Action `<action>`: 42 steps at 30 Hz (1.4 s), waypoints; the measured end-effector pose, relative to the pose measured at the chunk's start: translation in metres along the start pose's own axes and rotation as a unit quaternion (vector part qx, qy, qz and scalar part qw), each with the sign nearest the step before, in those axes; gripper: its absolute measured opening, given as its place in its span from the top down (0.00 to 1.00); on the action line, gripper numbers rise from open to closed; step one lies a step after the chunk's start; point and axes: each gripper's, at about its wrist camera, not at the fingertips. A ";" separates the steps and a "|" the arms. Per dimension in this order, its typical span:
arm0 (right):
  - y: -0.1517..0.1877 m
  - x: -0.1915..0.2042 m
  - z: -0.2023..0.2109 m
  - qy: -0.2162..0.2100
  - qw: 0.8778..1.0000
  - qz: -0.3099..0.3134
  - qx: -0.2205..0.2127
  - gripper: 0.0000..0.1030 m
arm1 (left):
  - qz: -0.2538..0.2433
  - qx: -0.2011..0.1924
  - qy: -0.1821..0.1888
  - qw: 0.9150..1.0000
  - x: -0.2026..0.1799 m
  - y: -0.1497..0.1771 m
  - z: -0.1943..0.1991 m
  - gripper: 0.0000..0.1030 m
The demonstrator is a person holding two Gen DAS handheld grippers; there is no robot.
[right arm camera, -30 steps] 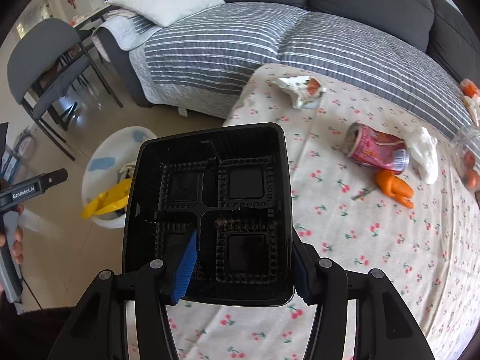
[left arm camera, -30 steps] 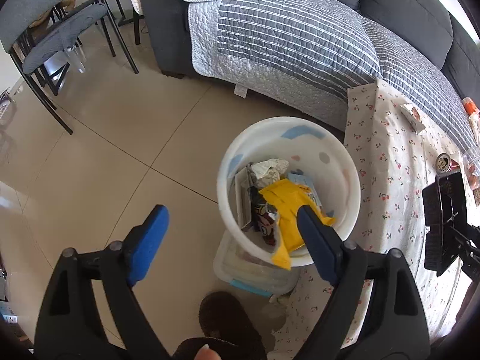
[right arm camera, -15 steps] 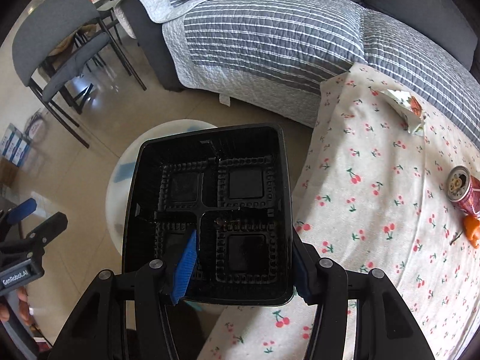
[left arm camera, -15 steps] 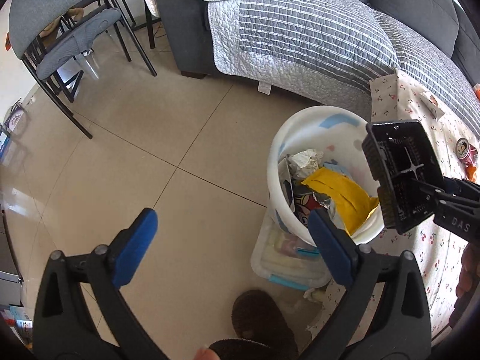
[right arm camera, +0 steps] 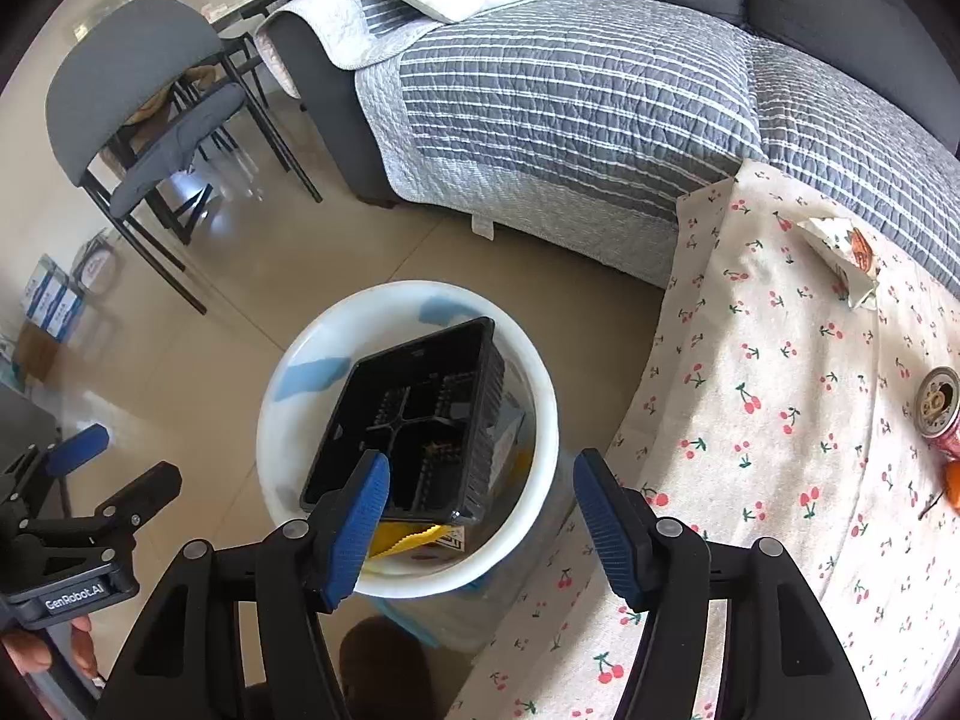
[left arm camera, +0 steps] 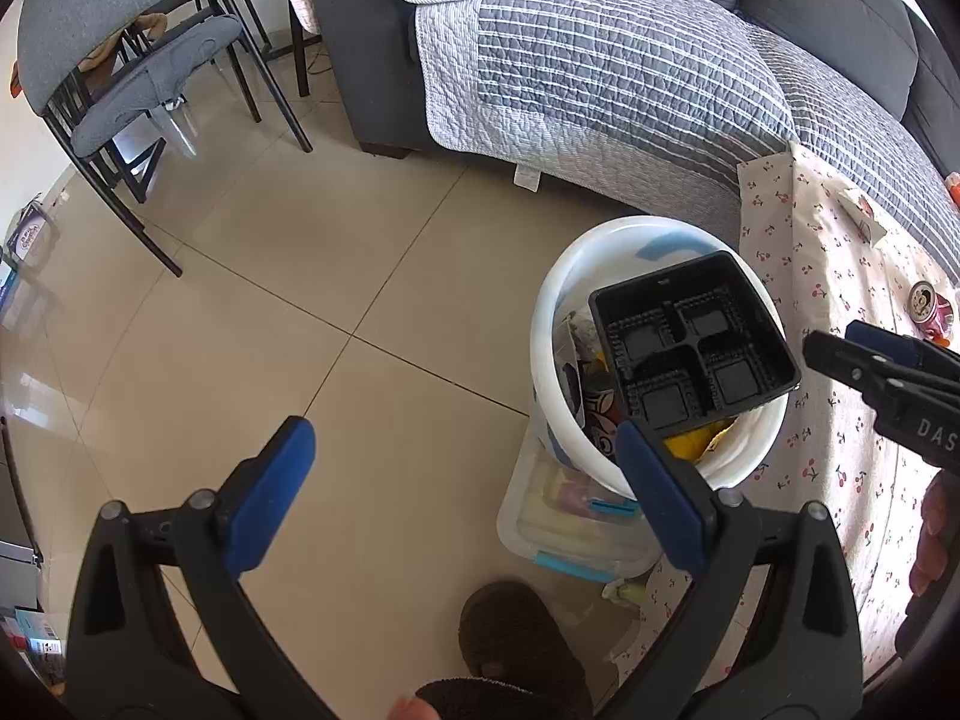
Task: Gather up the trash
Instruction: 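Carry the black tray over the bin and release it with the right tool, then reach the left tool to the red can and grasp it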
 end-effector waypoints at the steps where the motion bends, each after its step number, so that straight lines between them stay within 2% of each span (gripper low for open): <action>1: 0.001 -0.003 0.004 0.002 1.000 0.001 -0.001 0.37 | 0.000 -0.001 0.000 1.000 -0.001 0.000 0.000 0.03; 7: 0.008 -0.033 0.034 0.019 1.000 0.003 -0.011 0.36 | -0.002 -0.006 0.004 1.000 -0.011 -0.002 0.005 0.03; 12: 0.019 -0.076 0.061 0.044 0.999 -0.009 -0.019 0.35 | -0.007 -0.010 0.014 1.000 -0.028 -0.005 0.009 0.03; 20: 0.044 -0.155 0.106 0.100 0.994 -0.030 -0.018 0.31 | -0.038 -0.017 0.023 0.999 -0.076 -0.012 0.017 0.03; 24: 0.054 -0.196 0.128 0.120 0.991 -0.059 -0.025 0.24 | -0.043 -0.017 0.035 0.998 -0.101 -0.016 0.019 0.03; 30: 0.069 -0.261 0.153 0.143 0.981 -0.125 -0.044 0.20 | -0.064 -0.014 0.052 0.997 -0.151 -0.021 0.019 0.03; 36: 0.078 -0.316 0.168 0.172 0.963 -0.201 -0.041 0.19 | -0.082 -0.009 0.070 0.994 -0.204 -0.025 0.018 0.03; 42: 0.089 -0.355 0.176 0.186 0.953 -0.236 -0.034 0.19 | -0.091 -0.008 0.112 0.990 -0.270 -0.028 0.023 0.03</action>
Point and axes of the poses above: each gripper's, at about its wrist camera, not at the fingertips, and z roughly against the way its jaws point, x to its left, y to its underside, and after that the axes turned 11 degrees about -x, right-handed
